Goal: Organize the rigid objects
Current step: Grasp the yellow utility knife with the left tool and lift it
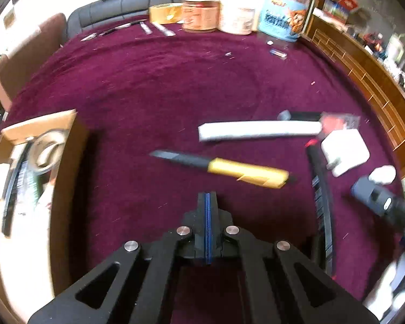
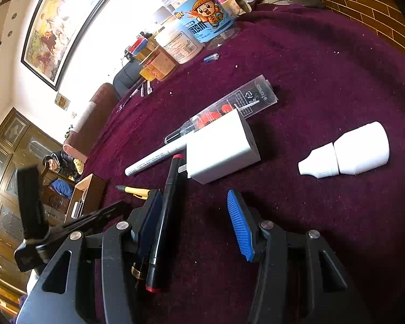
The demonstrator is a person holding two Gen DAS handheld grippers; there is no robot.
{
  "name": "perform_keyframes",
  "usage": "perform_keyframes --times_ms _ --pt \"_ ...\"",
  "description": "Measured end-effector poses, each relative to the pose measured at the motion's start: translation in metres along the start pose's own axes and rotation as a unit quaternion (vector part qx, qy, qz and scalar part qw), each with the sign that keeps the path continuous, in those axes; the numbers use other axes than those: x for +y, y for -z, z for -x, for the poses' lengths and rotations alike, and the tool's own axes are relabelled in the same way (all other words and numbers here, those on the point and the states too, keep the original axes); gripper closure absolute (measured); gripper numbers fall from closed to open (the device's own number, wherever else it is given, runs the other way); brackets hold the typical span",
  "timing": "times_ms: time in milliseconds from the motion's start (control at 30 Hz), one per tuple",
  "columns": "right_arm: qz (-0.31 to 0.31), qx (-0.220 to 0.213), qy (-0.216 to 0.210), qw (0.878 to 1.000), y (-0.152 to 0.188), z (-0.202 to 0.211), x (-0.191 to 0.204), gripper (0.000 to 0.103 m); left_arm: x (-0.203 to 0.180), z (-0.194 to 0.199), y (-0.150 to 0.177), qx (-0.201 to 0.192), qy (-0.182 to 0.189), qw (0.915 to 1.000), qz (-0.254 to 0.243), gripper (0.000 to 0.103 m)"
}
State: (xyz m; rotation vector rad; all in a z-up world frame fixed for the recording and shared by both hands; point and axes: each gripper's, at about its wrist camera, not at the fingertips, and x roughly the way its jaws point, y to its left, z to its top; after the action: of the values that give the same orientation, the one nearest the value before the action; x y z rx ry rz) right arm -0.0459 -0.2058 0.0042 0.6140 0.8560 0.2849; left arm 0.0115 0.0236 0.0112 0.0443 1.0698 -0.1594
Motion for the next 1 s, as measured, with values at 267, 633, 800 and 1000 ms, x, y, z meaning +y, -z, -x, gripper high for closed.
perform_keyframes --times_ms 267,633,800,1000 --pt "0.004 -0.002 0.004 1.000 0.000 -0.001 0.002 0.053 -0.006 0.020 -0.009 -0.029 0.061 0.9972 -0.033 0.071" --pt "0.012 -0.003 0.001 1.000 -0.001 -0.003 0.002 0.049 -0.044 -0.020 -0.042 0.055 0.130 0.9632 -0.228 0.054" --pt "0.014 -0.003 0.000 1.000 0.000 -0.003 0.003 0.047 -0.053 -0.001 -0.011 0.081 0.141 0.9482 -0.273 0.095" --pt "0.013 -0.004 0.000 1.000 0.000 -0.003 0.003 0.047 -0.059 0.012 0.016 0.053 0.115 0.9480 -0.292 0.097"
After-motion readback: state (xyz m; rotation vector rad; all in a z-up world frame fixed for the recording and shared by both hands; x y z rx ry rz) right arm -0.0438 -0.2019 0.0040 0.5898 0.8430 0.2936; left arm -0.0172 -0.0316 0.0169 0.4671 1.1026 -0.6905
